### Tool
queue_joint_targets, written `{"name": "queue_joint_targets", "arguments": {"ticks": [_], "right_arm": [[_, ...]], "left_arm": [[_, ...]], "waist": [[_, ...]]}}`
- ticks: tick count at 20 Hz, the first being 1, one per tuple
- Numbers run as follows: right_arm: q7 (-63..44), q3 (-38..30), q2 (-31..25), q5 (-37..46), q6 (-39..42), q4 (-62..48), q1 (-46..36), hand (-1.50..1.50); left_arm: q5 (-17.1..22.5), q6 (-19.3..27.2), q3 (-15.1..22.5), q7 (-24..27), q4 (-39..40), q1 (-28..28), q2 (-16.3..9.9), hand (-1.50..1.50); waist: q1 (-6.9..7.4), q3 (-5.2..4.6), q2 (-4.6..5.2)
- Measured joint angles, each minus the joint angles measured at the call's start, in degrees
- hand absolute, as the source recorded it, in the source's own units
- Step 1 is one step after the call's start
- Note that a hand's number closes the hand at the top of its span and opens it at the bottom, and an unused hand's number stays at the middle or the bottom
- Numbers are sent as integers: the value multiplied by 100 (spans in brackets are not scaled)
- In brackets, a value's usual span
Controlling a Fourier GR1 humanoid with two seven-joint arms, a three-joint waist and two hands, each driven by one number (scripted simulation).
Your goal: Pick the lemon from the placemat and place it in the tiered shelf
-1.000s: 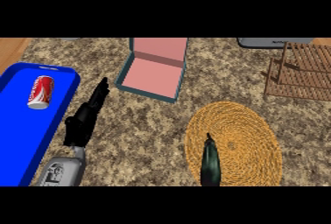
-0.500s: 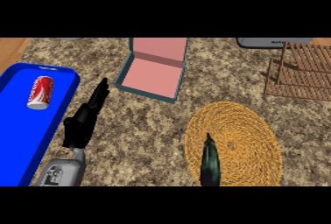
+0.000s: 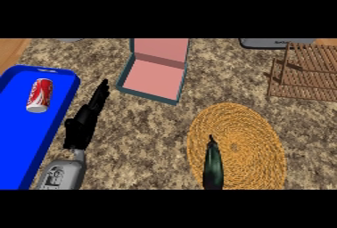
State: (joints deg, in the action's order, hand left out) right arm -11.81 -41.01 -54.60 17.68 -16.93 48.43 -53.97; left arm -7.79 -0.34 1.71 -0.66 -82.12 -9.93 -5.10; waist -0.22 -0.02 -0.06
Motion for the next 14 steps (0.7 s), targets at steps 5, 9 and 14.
{"name": "queue_joint_targets", "arguments": {"ticks": [5,9,14], "right_arm": [[-559,-502,-718,-283,324,-178,386,-150],[-848,-902,-1316,-514,1022,-428,1025,-150],[-499,-1661,-1978,-825,1991,-984,2096,-150]], "left_arm": [[-5,17,-12,38,-23,76,13,0],[1,26,-38,-110,-97,60,-2,0],[14,5,-60,-44,-184,234,-36,0]], "waist": [[-41,0,-11],[-105,3,-22],[-175,10,-31]]}}
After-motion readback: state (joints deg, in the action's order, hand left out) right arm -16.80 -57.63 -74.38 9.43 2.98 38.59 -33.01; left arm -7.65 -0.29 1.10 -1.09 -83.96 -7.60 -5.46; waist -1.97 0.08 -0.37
